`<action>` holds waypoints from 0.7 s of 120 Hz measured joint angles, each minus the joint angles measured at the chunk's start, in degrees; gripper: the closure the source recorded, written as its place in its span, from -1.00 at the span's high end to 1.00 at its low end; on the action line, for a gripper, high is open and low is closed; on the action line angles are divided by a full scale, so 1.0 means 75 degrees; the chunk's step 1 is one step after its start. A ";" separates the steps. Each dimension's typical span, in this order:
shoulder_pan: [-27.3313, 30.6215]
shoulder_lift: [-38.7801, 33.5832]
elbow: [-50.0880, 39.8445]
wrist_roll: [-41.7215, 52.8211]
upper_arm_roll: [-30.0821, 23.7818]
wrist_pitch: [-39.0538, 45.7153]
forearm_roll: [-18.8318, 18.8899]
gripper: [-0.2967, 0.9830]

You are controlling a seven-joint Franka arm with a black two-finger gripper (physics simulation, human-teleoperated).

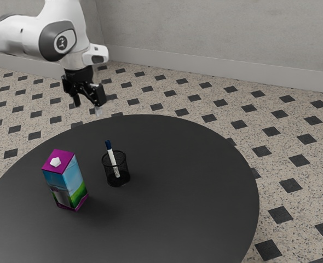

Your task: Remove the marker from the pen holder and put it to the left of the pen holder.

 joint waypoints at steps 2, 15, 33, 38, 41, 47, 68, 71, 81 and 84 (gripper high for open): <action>0.0003 -0.0002 -0.0014 0.0003 0.0001 0.0038 0.0006 0.54; -0.0049 0.0099 -0.0062 0.0091 0.0048 0.0263 -0.0012 0.54; -0.0076 0.1461 -0.0023 0.0130 0.0300 0.1037 -0.0495 0.54; -0.0068 0.1774 -0.0014 0.0109 0.0342 0.1252 -0.0657 0.54; -0.0063 0.1914 -0.0014 0.0093 0.0355 0.1363 -0.0736 0.54; -0.0059 0.2092 -0.0017 0.0030 0.0375 0.1550 -0.0884 0.54; -0.0055 0.2358 -0.0055 -0.0754 0.0486 0.1754 -0.1464 0.54; -0.0056 0.2395 -0.0054 -0.0890 0.0495 0.1744 -0.1543 0.54; -0.0053 0.2543 -0.0030 -0.1309 0.0662 0.1698 -0.1783 0.53; -0.0052 0.2622 0.0002 -0.1423 0.0713 0.1685 -0.1855 0.53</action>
